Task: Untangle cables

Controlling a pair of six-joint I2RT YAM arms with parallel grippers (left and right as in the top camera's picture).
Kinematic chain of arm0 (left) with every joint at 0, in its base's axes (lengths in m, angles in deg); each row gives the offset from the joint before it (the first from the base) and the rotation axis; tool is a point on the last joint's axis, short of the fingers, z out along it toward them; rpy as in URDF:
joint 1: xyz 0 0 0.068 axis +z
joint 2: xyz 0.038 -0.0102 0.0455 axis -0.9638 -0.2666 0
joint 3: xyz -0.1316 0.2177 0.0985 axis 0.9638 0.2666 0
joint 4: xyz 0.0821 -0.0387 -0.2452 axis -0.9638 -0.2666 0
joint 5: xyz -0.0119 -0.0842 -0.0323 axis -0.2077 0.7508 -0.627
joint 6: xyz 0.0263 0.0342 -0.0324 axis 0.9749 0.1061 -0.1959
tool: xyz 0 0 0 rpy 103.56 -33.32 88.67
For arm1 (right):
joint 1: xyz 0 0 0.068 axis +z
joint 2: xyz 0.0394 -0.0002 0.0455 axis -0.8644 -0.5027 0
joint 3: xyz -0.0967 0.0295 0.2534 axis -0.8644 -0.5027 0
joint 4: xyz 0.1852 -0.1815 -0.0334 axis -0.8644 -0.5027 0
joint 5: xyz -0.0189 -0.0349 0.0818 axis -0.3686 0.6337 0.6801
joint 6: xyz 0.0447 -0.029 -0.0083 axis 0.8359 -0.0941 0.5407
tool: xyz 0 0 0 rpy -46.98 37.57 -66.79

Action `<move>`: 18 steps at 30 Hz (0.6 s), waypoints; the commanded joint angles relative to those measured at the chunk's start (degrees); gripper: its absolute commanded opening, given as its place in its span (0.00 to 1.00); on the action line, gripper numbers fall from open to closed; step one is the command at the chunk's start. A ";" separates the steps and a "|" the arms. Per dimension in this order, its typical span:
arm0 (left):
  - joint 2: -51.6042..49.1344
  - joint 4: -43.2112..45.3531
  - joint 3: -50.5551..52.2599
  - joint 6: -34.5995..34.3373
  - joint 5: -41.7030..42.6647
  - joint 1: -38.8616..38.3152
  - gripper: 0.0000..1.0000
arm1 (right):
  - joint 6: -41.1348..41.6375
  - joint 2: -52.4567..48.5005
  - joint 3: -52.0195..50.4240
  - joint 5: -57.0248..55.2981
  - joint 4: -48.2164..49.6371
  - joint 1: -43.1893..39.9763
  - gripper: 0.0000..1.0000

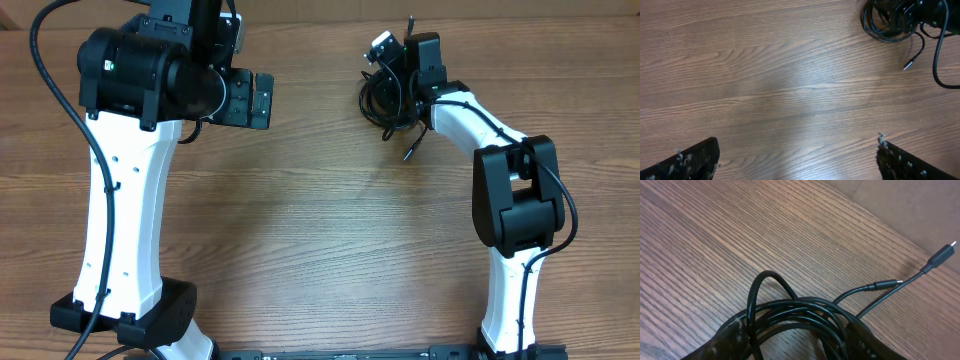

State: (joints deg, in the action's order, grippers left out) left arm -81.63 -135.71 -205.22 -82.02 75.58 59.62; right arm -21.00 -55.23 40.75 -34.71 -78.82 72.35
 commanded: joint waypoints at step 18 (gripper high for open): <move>-0.26 -0.11 -0.07 0.48 -0.55 -0.11 1.00 | 2.58 -2.08 0.00 1.27 0.39 1.27 0.04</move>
State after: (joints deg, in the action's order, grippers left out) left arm -81.63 -135.71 -205.22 -82.02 75.60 59.62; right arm -19.77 -57.41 40.73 -33.70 -78.80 73.05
